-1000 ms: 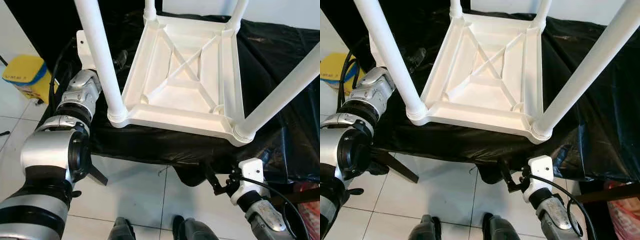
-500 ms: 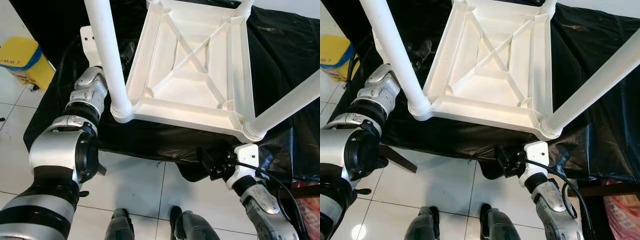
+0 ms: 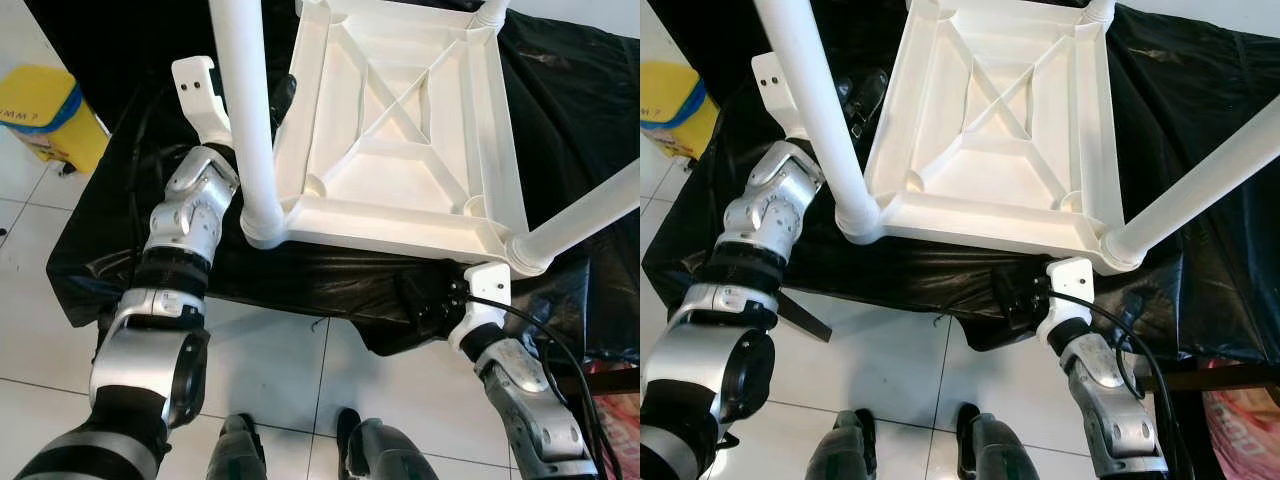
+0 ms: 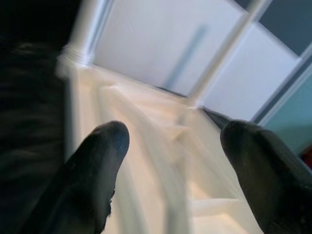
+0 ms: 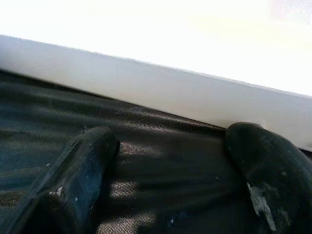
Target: Building children table
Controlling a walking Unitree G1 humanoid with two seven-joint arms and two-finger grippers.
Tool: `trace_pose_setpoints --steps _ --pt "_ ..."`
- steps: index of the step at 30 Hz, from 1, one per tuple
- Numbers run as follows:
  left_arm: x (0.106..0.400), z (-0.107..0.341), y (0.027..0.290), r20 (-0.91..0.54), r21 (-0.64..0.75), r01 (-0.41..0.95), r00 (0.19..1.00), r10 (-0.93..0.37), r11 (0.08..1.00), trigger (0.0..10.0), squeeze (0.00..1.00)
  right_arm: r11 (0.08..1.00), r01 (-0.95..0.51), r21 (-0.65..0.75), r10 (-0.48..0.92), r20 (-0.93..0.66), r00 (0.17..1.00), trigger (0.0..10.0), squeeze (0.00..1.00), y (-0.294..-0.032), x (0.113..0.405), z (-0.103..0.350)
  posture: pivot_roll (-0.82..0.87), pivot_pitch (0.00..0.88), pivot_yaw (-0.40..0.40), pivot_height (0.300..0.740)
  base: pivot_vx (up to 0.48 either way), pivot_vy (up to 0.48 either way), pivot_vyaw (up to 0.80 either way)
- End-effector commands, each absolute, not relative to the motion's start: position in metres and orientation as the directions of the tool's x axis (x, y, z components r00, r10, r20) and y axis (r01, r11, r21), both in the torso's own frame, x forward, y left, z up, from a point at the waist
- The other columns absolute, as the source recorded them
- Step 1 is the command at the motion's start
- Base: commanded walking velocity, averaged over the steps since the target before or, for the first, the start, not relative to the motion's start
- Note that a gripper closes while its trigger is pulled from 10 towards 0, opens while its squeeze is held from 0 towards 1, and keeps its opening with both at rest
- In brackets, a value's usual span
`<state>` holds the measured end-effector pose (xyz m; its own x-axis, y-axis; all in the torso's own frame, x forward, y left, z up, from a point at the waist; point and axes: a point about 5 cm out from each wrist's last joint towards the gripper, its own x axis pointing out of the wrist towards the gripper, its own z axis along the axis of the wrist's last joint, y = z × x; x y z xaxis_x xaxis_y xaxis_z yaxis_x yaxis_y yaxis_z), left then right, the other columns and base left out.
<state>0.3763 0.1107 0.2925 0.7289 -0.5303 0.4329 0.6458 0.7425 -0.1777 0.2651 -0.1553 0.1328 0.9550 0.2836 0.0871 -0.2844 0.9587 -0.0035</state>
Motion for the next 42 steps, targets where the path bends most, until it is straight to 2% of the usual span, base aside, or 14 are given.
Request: trace_pose_setpoints --steps 1,4,13,14,15,16,18,23,26,29,31,33,38,42 --pt "0.335 0.292 0.075 0.425 0.157 0.979 0.053 -0.904 0.131 10.0 0.0 0.97 -0.241 -0.002 0.241 0.038 0.97 10.0 0.0 -0.163 0.267 0.122 -0.06 0.276 -0.07 0.74 0.0 0.0 0.0" --pt "0.32 0.292 0.066 0.437 0.143 0.986 0.01 -0.9 0.081 10.0 0.0 0.974 -0.228 0.007 0.228 0.041 0.973 10.0 0.0 -0.162 0.271 0.121 -0.05 0.273 -0.068 0.74 0.0 0.0 0.0" --pt "0.32 0.292 0.066 0.437 0.143 0.986 0.01 -0.9 0.081 10.0 0.0 0.974 -0.228 0.007 0.228 0.041 0.973 10.0 0.0 -0.162 0.271 0.121 -0.05 0.273 -0.068 0.74 0.0 0.0 0.0" --pt "0.31 0.292 0.061 0.443 0.141 0.989 -0.021 -0.896 0.047 10.0 0.0 0.975 -0.221 0.011 0.22 0.043 0.975 10.0 0.0 -0.162 0.273 0.12 -0.05 0.272 -0.07 0.74 0.0 0.0 0.0" --pt "0.291 0.285 0.04 0.462 0.094 0.995 -0.072 -0.884 -0.032 10.0 0.0 0.98 -0.196 0.023 0.195 0.048 0.98 10.0 0.0 -0.162 0.28 0.118 -0.04 0.256 -0.043 0.74 0.0 0.0 0.0" --pt "0.291 0.285 0.04 0.462 0.094 0.995 -0.072 -0.884 -0.032 10.0 0.0 0.98 -0.196 0.023 0.195 0.048 0.98 10.0 0.0 -0.162 0.28 0.118 -0.04 0.256 -0.043 0.74 0.0 0.0 0.0" --pt "0.263 0.274 0.013 0.495 0.021 0.993 -0.115 -0.861 -0.12 10.0 0.0 0.987 -0.154 0.044 0.152 0.061 0.987 10.0 0.0 -0.162 0.292 0.118 -0.04 0.249 -0.024 0.74 0.0 0.0 0.0" --pt "0.253 0.272 0.002 0.527 -0.025 0.99 -0.106 -0.843 -0.139 10.0 0.0 0.989 -0.136 0.052 0.132 0.067 0.989 10.0 0.0 -0.162 0.299 0.118 -0.04 0.247 -0.022 0.74 0.0 0.0 0.0" --pt "0.249 0.272 -0.006 0.543 -0.047 0.99 -0.086 -0.835 -0.133 10.0 0.0 0.99 -0.13 0.057 0.126 0.067 0.99 10.0 0.0 -0.16 0.304 0.117 -0.03 0.244 -0.016 0.74 0.0 0.0 0.0" --pt "0.257 0.272 -0.017 0.546 -0.068 0.997 0.003 -0.837 -0.041 10.0 0.0 0.995 -0.08 0.064 0.076 0.063 0.995 10.0 0.0 -0.161 0.31 0.115 -0.02 0.246 -0.014 0.74 0.0 0.0 0.0" --pt "0.261 0.271 -0.018 0.538 -0.076 0.997 0.033 -0.842 -0.01 10.0 0.0 0.996 -0.059 0.062 0.055 0.063 0.997 10.0 0.0 -0.163 0.311 0.114 -0.02 0.246 -0.014 0.74 0.0 0.0 0.0" --pt "0.269 0.271 -0.016 0.527 -0.085 0.995 0.091 -0.845 0.054 10.0 0.0 0.998 -0.013 0.056 0.01 0.062 0.998 10.0 0.0 -0.169 0.312 0.113 -0.02 0.248 -0.011 0.74 0.0 0.0 0.0" --pt "0.273 0.273 -0.013 0.532 -0.092 0.992 0.125 -0.837 0.09 10.0 0.0 0.998 0.006 0.065 -0.011 0.069 0.998 10.0 0.0 -0.172 0.314 0.112 -0.02 0.248 -0.007 0.74 0.0 0.0 0.0" --pt "0.287 0.277 -0.006 0.517 -0.093 0.984 0.179 -0.837 0.152 10.0 0.0 0.995 0.055 0.077 -0.062 0.094 0.994 10.0 0.0 -0.183 0.312 0.114 -0.01 0.247 0.02 0.74 0.0 0.0 0.0"
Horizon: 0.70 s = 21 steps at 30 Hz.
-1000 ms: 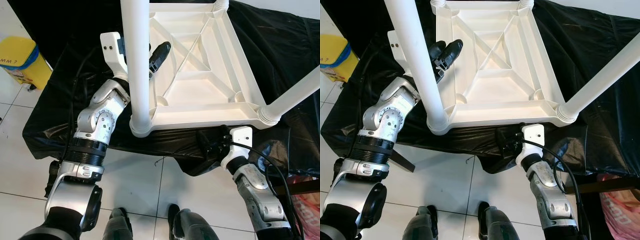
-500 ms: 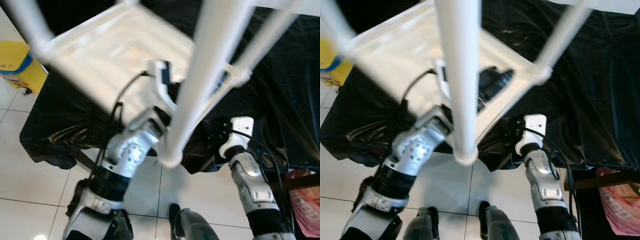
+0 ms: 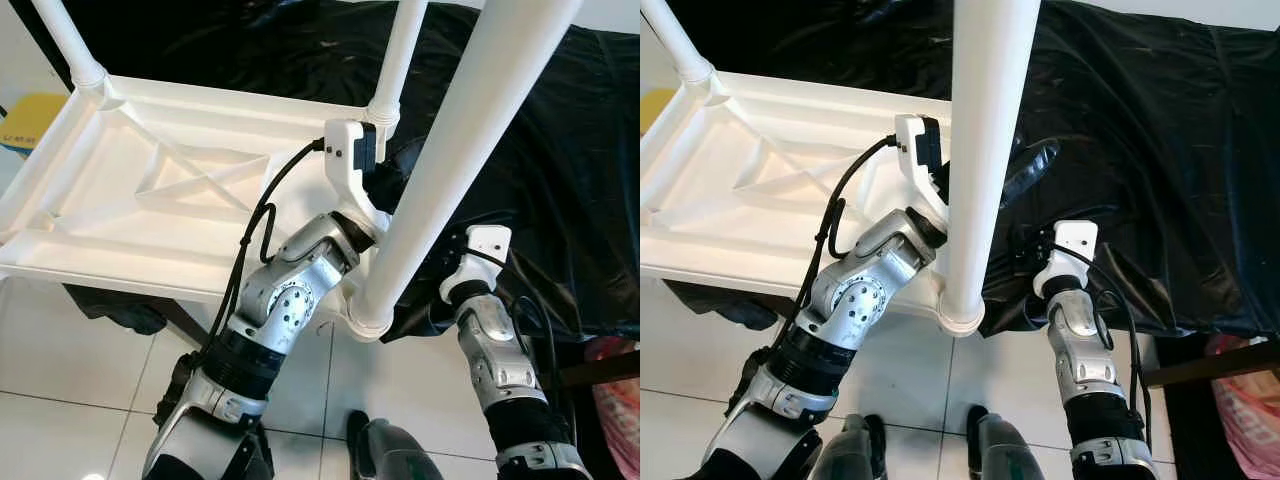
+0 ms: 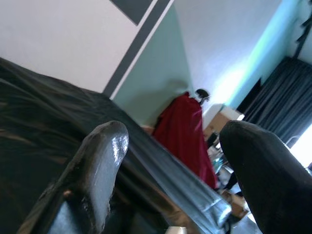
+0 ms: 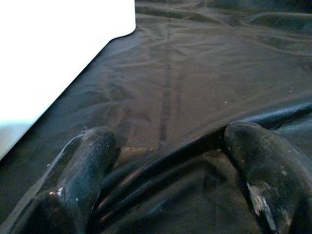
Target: Building children table
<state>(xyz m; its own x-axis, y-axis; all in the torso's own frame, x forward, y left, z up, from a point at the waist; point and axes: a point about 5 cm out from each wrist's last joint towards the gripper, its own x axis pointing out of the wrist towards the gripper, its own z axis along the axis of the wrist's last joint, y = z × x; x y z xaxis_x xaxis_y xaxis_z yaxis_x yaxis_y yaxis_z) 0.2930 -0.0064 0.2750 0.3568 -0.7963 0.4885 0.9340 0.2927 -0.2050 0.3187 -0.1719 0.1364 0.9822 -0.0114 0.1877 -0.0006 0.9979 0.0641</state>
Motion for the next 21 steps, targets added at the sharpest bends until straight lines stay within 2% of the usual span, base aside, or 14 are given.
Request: trace_pose_setpoints --steps 1,8,21 --pt "0.29 0.277 -0.005 0.506 -0.083 0.981 0.192 -0.841 0.174 10.0 0.0 0.995 0.064 0.075 -0.072 0.103 0.992 10.0 0.0 -0.185 0.312 0.115 -0.01 0.247 0.02 0.74 0.0 0.0 0.0" --pt "0.301 0.271 0.002 0.459 -0.06 0.971 0.232 -0.858 0.231 10.0 0.0 0.992 0.099 0.08 -0.109 0.137 0.985 10.0 0.0 -0.194 0.309 0.12 -0.01 0.252 0.026 0.74 0.0 0.0 0.0" --pt "0.317 0.257 0.032 0.349 0.014 0.949 0.292 -0.891 0.316 10.0 0.0 0.991 0.104 0.079 -0.117 0.185 0.976 10.0 0.0 -0.199 0.302 0.127 -0.01 0.253 0.027 0.74 0.0 0.0 0.0"
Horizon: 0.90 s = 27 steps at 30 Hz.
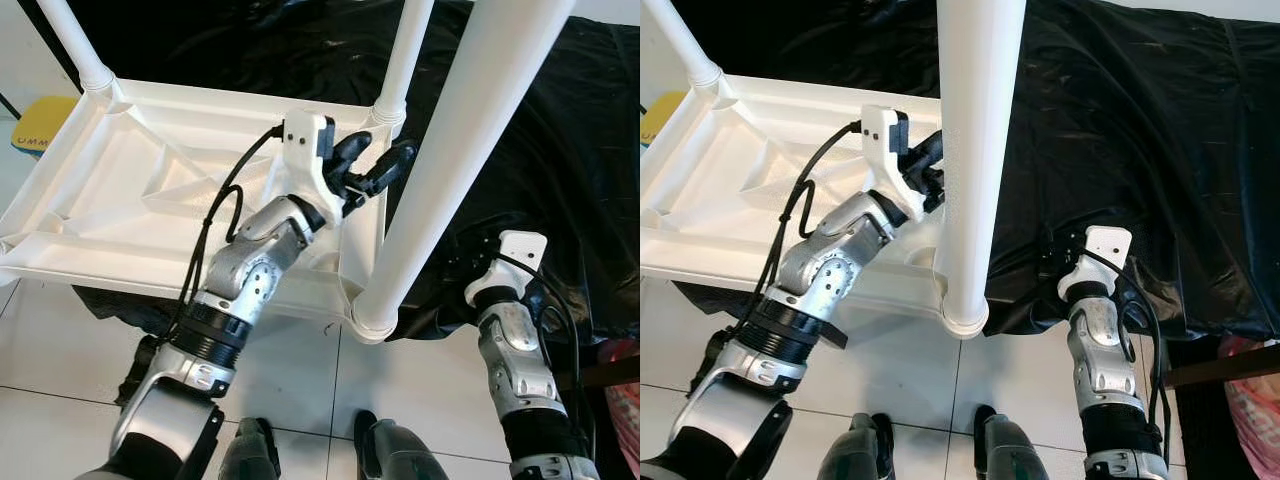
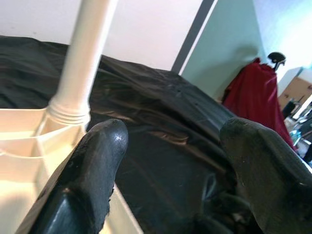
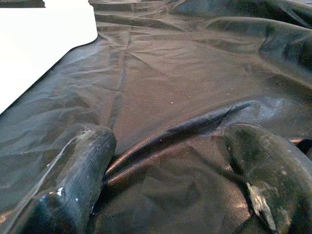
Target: Building children table
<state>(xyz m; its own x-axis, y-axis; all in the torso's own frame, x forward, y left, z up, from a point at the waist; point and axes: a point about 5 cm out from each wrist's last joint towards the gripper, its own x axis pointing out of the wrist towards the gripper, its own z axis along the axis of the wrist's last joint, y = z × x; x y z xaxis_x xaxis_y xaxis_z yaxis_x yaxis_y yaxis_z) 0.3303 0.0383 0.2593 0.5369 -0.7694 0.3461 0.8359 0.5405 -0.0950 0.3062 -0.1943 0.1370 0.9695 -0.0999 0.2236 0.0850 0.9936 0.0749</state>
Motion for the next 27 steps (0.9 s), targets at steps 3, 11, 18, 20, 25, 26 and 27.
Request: trace_pose_setpoints --steps 3,11,18,20,25,26,27 --pt "0.319 0.253 0.038 0.321 0.039 0.94 0.309 -0.895 0.339 10.0 0.0 0.993 0.088 0.075 -0.102 0.202 0.974 10.0 0.0 -0.198 0.298 0.131 -0.01 0.255 0.023 0.74 0.0 0.0 0.0" --pt "0.324 0.24 0.063 0.225 0.127 0.905 0.371 -0.901 0.405 10.0 0.0 0.997 0.049 0.056 -0.06 0.227 0.972 10.0 0.0 -0.198 0.289 0.137 -0.01 0.255 0.018 0.74 0.0 0.0 0.0" --pt "0.323 0.226 0.086 0.111 0.233 0.875 0.41 -0.905 0.425 10.0 0.0 0.999 -0.008 0.035 0.0 0.234 0.972 10.0 0.0 -0.199 0.28 0.14 0.0 0.25 0.016 0.74 0.0 0.0 0.0" --pt "0.321 0.217 0.103 0.015 0.31 0.862 0.417 -0.909 0.401 10.0 0.0 0.999 -0.03 0.018 0.025 0.232 0.972 10.0 0.0 -0.201 0.276 0.142 0.0 0.248 0.015 0.74 0.0 0.0 0.0" --pt "0.316 0.206 0.123 -0.126 0.417 0.85 0.405 -0.906 0.322 10.0 0.0 1.0 -0.031 0.001 0.03 0.228 0.973 10.0 0.0 -0.205 0.275 0.143 0.0 0.25 0.014 0.74 0.0 0.0 0.0" --pt "0.314 0.204 0.128 -0.161 0.442 0.849 0.393 -0.905 0.29 10.0 0.0 1.0 -0.03 -0.003 0.03 0.228 0.973 10.0 0.0 -0.206 0.275 0.144 0.0 0.248 0.015 0.74 0.0 0.0 0.0" --pt "0.311 0.201 0.133 -0.199 0.461 0.848 0.385 -0.901 0.261 10.0 0.0 1.0 -0.029 -0.005 0.03 0.228 0.973 10.0 0.0 -0.207 0.275 0.145 0.0 0.249 0.015 0.74 0.0 0.0 0.0"
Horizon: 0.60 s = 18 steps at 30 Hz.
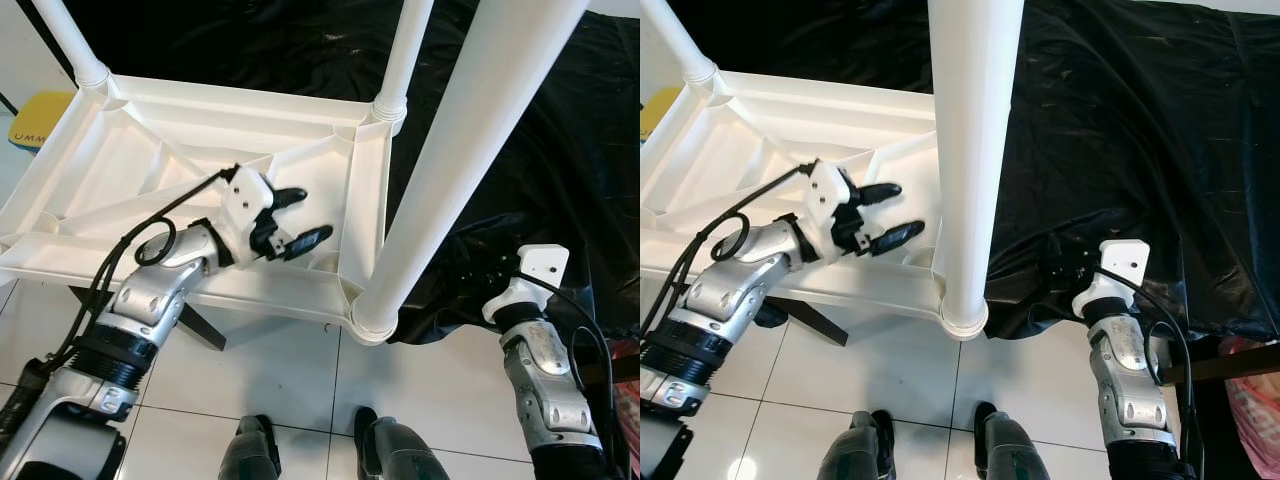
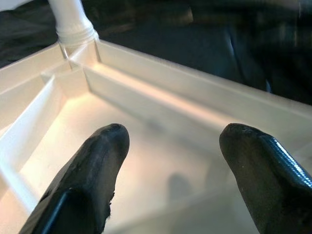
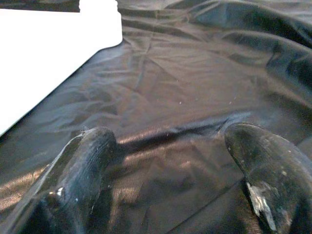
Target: Building children table
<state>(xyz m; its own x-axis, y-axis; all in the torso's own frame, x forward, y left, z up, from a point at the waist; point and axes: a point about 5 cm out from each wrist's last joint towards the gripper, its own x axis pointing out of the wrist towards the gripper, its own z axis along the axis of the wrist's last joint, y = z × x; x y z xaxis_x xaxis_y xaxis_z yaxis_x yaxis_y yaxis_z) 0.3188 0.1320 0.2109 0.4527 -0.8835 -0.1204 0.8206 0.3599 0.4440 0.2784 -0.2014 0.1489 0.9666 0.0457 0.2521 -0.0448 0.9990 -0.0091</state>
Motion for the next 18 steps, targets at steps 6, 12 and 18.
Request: trace_pose_setpoints --steps 6,12,18 --pt "0.305 0.203 0.149 -0.262 0.478 0.852 0.37 -0.892 0.213 10.0 0.0 0.999 -0.033 -0.01 0.034 0.223 0.974 10.0 0.0 -0.207 0.274 0.146 0.0 0.245 0.017 0.74 0.0 0.0 0.0" --pt "0.298 0.201 0.164 -0.36 0.511 0.851 0.34 -0.869 0.121 10.0 0.0 0.999 -0.045 -0.011 0.046 0.215 0.976 10.0 0.0 -0.205 0.272 0.146 0.0 0.243 0.024 0.74 0.0 0.0 0.0" --pt "0.3 0.194 0.167 -0.398 0.529 0.842 0.361 -0.843 0.11 10.0 0.0 0.999 -0.046 -0.01 0.047 0.214 0.976 10.0 0.0 -0.204 0.272 0.146 0.0 0.244 0.027 0.74 0.0 0.0 0.0"
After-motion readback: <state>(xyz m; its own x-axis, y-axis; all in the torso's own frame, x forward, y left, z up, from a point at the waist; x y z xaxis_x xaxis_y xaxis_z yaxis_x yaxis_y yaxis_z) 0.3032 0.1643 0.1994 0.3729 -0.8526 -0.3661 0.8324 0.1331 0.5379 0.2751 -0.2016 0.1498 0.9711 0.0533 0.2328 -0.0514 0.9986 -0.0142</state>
